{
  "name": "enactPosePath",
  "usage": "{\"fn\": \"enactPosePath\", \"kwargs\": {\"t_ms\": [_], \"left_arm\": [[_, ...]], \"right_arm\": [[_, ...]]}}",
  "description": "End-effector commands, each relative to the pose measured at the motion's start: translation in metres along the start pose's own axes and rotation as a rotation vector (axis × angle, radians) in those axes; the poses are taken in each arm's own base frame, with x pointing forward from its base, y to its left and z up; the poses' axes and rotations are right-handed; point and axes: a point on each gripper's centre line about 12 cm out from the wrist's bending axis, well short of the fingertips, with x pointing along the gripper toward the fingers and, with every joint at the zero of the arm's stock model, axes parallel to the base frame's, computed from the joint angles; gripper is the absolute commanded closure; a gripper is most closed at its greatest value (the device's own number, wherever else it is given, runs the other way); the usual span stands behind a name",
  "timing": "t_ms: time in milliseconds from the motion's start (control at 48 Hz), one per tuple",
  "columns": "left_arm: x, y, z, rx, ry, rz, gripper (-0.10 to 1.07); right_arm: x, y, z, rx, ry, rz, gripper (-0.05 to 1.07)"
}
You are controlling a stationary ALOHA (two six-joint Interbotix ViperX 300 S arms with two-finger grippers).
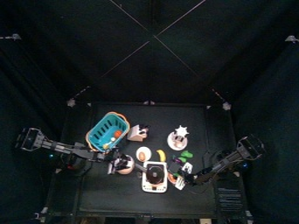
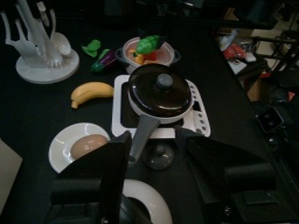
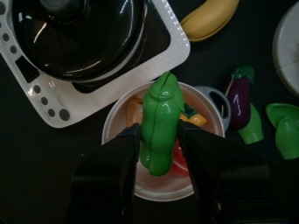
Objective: Hand over pea to other hand
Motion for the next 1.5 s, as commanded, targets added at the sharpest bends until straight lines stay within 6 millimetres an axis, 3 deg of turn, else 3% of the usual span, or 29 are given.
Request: {"fn": "enactPosePath", "kwargs": {"t_ms": [0,229,479,625,812,1062,1479], "left_arm": [[0.001,0.000,0.008,-0.016,-0.032,0.004,0.15],[0.002,0.001,0.022,-0.028,-0.097,0.009,0.14],[0.008,0.004,0.040,-0.134,-0.162,0.030,0.12],[0.023,0.009,0.059,-0.311,-0.186,0.070,0.07],[0.052,0.015,0.064,-0.438,-0.165,0.117,-0.02],[0.078,0.028,0.065,-0.554,-0.161,0.182,-0.04],[0.115,0.031,0.063,-0.573,-0.144,0.206,-0.03]], "right_arm": [[-0.015,0.002,0.014,0.007,-0.056,0.041,0.48],[-0.029,0.002,0.034,-0.049,-0.177,0.062,0.48],[-0.027,0.002,0.060,-0.121,-0.297,0.044,0.48],[-0.019,0.001,0.074,-0.159,-0.347,0.013,0.48],[-0.013,0.003,0.094,-0.213,-0.415,-0.027,0.48],[-0.005,0.005,0.105,-0.232,-0.437,-0.056,0.48],[-0.003,0.003,0.112,-0.225,-0.445,-0.069,0.48]]}}
